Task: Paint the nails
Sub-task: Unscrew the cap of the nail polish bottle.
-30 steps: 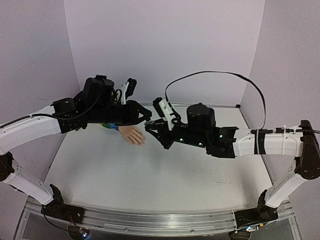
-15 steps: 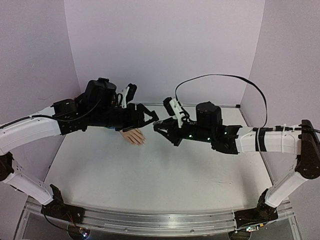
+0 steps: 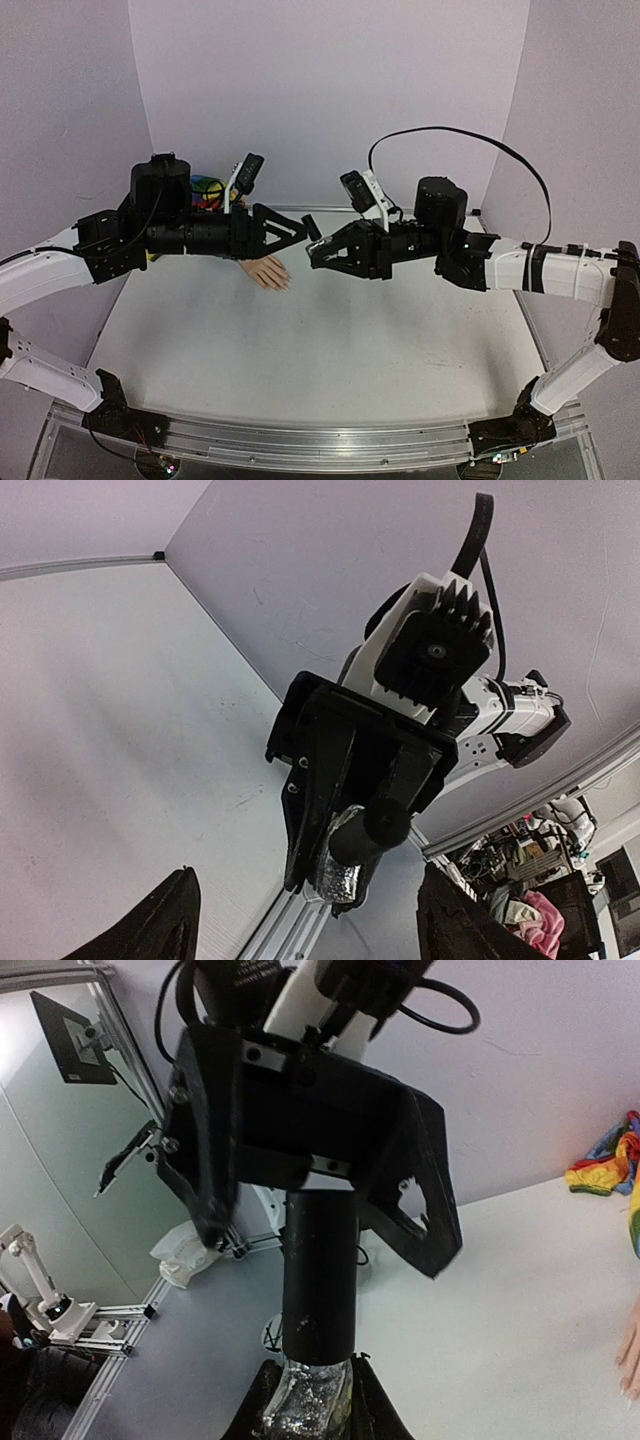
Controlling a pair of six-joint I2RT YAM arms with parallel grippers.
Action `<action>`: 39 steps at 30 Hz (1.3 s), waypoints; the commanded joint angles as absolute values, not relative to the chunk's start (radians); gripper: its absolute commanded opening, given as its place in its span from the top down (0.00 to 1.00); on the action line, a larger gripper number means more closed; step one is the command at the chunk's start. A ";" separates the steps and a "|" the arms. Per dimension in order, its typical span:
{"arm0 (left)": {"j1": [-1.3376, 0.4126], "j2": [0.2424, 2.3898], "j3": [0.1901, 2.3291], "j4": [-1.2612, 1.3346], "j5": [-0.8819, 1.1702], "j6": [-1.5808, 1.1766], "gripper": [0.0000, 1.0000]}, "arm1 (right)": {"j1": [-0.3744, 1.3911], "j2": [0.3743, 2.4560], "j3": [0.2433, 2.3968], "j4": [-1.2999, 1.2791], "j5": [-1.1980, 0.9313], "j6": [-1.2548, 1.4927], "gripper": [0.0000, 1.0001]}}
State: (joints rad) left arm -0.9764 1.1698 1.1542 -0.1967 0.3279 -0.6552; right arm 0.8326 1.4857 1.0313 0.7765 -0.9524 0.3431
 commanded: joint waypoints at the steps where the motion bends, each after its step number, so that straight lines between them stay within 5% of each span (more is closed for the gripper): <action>1: -0.976 1.202 1.196 -0.105 0.410 -0.631 0.30 | 0.833 1.508 1.086 0.924 -1.050 0.434 1.00; 10: -0.976 1.229 1.230 -0.080 0.411 -0.616 0.43 | 0.833 1.548 1.091 0.931 -1.069 0.435 1.00; 21: -0.976 1.267 1.237 -0.083 0.345 -0.615 0.85 | 0.833 1.553 1.072 0.846 -0.922 0.338 1.00; 24: -0.977 1.267 1.227 -0.089 0.262 -0.623 0.96 | 0.856 1.517 1.050 0.711 -0.565 0.224 1.00; 28: -0.977 1.280 1.222 -0.137 0.123 -0.665 1.00 | 1.055 1.519 1.021 0.676 0.326 -0.047 1.00; 31: -0.978 1.315 1.264 -0.243 0.039 -0.706 1.00 | 1.084 1.568 1.036 0.739 0.556 -0.093 1.00; 34: -0.978 1.339 1.299 -0.302 0.009 -0.726 1.00 | 1.084 1.577 1.045 0.768 0.535 -0.100 1.00; 39: -0.977 1.335 1.297 -0.302 0.026 -0.738 1.00 | 1.079 1.538 1.019 0.772 0.208 -0.104 1.00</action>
